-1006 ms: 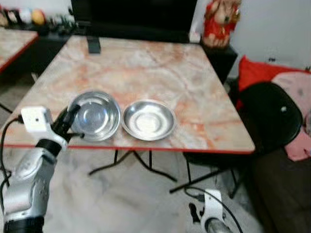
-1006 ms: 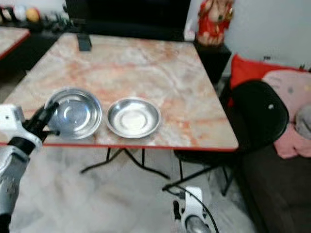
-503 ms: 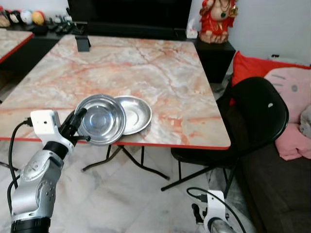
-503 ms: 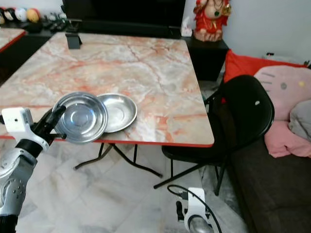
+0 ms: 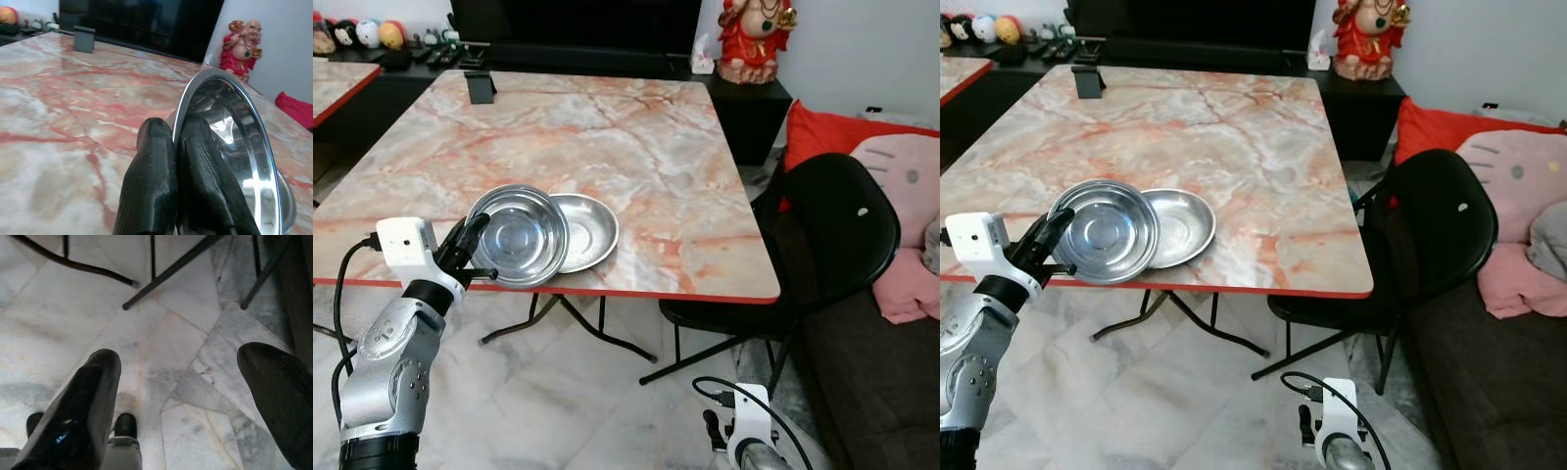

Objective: Setting the table

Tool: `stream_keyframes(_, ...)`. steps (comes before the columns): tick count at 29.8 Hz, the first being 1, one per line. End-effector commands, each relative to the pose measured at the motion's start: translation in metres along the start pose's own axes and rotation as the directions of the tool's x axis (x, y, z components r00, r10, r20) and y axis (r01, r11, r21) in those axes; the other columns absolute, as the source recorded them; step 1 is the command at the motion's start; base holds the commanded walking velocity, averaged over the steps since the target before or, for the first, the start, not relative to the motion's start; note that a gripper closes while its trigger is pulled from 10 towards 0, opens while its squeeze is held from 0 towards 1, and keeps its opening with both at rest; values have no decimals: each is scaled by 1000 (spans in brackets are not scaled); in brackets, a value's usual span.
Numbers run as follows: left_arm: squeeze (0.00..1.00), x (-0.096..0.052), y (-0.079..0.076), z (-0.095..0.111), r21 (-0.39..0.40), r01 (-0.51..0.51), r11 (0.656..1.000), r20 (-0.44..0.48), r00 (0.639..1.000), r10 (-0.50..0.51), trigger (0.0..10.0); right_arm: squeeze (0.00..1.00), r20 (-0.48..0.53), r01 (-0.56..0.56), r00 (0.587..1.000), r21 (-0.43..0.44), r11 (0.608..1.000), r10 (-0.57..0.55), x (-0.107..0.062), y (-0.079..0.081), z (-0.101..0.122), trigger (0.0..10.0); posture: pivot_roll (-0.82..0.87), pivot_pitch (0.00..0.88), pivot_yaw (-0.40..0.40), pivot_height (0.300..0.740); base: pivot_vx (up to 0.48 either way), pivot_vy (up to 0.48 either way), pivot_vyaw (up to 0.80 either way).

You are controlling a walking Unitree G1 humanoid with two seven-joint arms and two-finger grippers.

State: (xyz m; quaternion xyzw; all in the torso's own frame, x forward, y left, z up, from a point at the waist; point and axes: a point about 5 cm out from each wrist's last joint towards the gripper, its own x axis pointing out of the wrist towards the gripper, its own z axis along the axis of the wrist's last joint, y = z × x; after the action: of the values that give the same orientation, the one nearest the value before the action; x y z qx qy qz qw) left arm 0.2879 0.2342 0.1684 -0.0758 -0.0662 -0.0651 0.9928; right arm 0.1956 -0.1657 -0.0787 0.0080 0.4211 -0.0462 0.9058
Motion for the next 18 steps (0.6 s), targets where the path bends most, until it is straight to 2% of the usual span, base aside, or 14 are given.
stream_keyframes(1, 0, 3, 0, 3, -2, 1, 1000, 14, 1000, -1, 10000, 0, 2, 6, 1000, 1, 1000, -6, 0, -1, 1, 10000, -39, 0, -77, 740, 0, 0, 0)
stream_keyframes(6, 0, 5, -5, 5, -5, 21, 1000, 30, 999, -21, 10000, 0, 0, 6, 1000, 1, 1000, -6, 0, -2, 1, 10000, -36, 0, -78, 740, 0, 0, 0)
stream_keyframes(14, 0, 5, -5, 4, -10, 17, 1000, 33, 999, -16, 10000, 0, 1, 6, 1000, 1, 1000, -6, 0, -2, 1, 10000, -38, 0, -80, 740, 0, -474, 0)
stream_keyframes(18, 0, 6, -5, 4, -14, 18, 1000, 35, 999, -17, 10000, 0, 0, 4, 1000, -1, 1000, -4, 0, -2, 0, 10000, -39, 0, -81, 740, 0, 0, 0)
